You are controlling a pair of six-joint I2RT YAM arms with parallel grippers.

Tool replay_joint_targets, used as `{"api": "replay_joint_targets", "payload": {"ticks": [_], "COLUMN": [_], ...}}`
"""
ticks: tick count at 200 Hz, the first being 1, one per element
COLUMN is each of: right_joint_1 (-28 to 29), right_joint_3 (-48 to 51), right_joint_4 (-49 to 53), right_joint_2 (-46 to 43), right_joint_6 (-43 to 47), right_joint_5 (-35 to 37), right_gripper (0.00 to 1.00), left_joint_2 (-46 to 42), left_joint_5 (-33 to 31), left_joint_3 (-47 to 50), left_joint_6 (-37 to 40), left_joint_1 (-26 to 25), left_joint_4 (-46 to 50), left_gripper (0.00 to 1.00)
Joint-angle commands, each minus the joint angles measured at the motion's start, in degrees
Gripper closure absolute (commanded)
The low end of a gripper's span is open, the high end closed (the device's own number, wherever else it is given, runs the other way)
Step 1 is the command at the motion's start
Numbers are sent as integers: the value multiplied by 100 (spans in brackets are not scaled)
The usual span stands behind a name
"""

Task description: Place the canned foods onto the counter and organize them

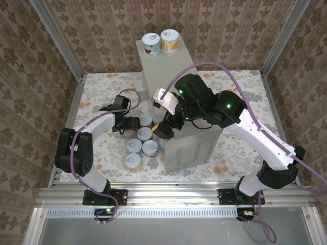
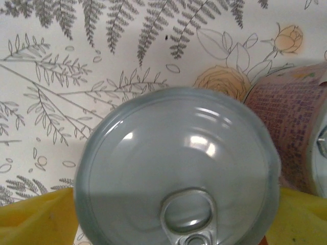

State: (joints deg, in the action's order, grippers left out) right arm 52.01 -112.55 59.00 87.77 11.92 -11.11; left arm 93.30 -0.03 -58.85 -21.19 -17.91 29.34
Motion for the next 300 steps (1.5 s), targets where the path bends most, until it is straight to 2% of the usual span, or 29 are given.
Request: {"api": "replay_joint_targets", "payload": {"ticks": [1, 60, 118, 177, 228, 264, 300], "right_joint_1": [-32, -89, -88, -71, -14, 1, 71], "right_joint_3": [-136, -161, -308, -182, 865, 1527, 2190], "right_joint_4": [118, 26, -21, -148, -952, -1473, -2149], "right_joint_2": [73, 119, 250, 189, -420, -761, -1307], "right_joint_6": [102, 108, 52, -6, -16, -98, -43], "right_joint_5": [83, 15, -175, -318, -401, -409, -460], "right_gripper": [0, 0, 0, 0, 0, 0, 0], "left_joint_2": [161, 106, -620, -1924, -2916, -3140, -3350], "left_joint_5": [-194, -517, -669, -148, 1113, 2730, 3481], "left_joint_3": [-188, -250, -79, -340, -1167, -1941, -2613], "left_joint_6": [29, 45, 46, 163, 707, 1141, 1333], "left_joint_1": [-3, 11, 62, 200, 214, 222, 209], "left_joint_4": [-86, 144, 502, 1469, 2270, 2828, 3357], "left_gripper": [13, 20, 27, 43, 50, 53, 55]}}
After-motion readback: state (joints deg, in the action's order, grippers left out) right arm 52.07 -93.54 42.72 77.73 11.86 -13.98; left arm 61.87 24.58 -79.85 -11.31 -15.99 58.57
